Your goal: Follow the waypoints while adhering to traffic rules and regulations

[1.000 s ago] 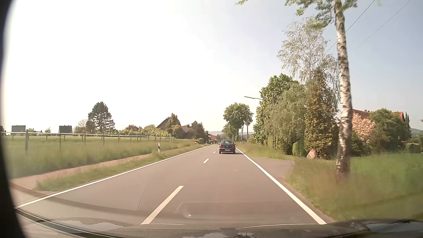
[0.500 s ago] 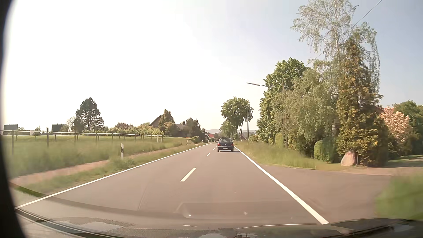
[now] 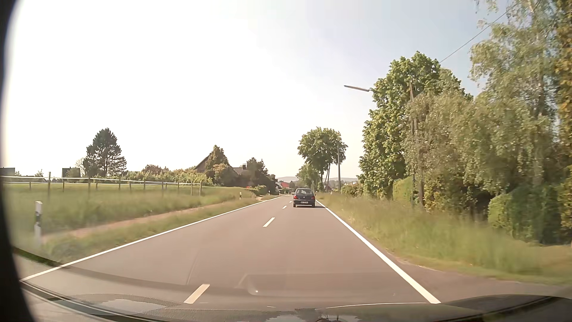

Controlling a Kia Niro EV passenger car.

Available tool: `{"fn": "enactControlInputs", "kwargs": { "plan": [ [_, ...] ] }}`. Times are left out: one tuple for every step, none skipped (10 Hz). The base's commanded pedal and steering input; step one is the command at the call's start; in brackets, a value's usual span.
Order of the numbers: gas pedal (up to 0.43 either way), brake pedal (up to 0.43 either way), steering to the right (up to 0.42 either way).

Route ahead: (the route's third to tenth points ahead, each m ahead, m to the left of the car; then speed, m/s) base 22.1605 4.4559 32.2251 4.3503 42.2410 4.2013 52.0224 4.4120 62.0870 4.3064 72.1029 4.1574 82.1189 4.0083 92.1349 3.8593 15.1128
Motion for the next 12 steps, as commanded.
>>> {"fn": "enactControlInputs", "kwargs": {
  "plan": [
    [0.197,0.0,0.0],
    [0.197,0.0,0.0],
    [0.197,0.0,0.0],
    [0.197,0.0,0.0],
    [0.197,0.0,0.0],
    [0.189,0.0,0.0],
    [0.189,0.0,0.0],
    [0.177,0.0,0.0],
    [0.177,0.0,0.0],
    [0.169,0.0,0.0],
    [0.169,0.0,0.0],
    [0.169,0.0,-0.001]
  ]
}}
